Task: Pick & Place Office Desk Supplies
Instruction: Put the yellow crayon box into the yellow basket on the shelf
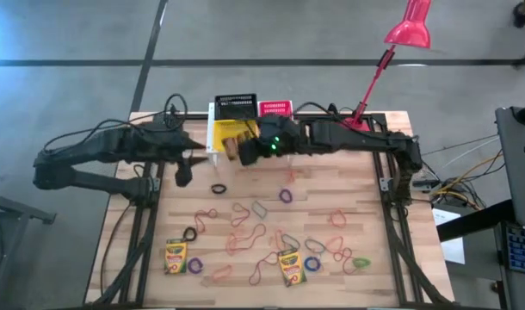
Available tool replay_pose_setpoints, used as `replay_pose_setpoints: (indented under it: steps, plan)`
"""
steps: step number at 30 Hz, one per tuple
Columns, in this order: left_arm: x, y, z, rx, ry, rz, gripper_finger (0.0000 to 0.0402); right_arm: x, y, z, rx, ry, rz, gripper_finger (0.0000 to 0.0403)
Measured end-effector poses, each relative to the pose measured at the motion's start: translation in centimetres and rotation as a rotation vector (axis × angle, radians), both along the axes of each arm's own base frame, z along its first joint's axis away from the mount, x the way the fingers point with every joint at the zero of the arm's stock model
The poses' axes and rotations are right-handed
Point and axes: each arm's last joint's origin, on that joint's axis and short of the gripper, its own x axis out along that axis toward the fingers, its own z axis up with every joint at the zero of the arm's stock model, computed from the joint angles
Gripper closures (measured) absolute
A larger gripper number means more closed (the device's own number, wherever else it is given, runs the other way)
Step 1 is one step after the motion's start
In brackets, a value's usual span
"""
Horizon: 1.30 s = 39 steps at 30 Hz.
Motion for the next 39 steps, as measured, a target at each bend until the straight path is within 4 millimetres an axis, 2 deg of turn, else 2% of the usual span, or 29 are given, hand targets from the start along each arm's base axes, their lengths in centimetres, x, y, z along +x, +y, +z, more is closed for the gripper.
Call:
replay_pose_setpoints:
  steps: [3, 6, 13, 19, 26, 34, 39]
  plan:
    - [-0.5, 0.2, -0.1, 0.078, 0.034, 0.054, 0.0247, 1.1, -2.8, -1.3, 0.015, 0.008, -0.083, 0.0376]
    - [-0.6, 0.5, -1.1, 0.100, 0.075, 0.098, 0.0259, 2.0, -5.2, -2.7, 0.021, 0.036, -0.138, 0.0376]
    - [0.0, 1.5, -5.1, 0.092, 0.167, 0.166, 0.0283, 4.1, -8.2, -5.1, 0.143, 0.057, -0.115, 0.0376]
    - [0.9, 2.0, -7.9, 0.115, 0.126, 0.176, 0.0284, 5.7, -8.5, -6.3, 0.184, 0.079, -0.108, 0.0374]
    - [1.5, 2.2, -9.3, 0.166, 0.081, 0.147, 0.0284, 6.1, -8.7, -7.1, 0.242, 0.080, -0.131, 0.0362]
    - [1.6, 2.2, -9.1, 0.171, 0.060, 0.148, 0.0284, 6.0, -8.7, -7.5, 0.264, 0.096, -0.144, 0.0288]
    - [1.6, 2.2, -9.1, 0.171, 0.060, 0.148, 0.0284, 5.7, -8.8, -7.0, 0.208, 0.103, -0.133, 0.0238]
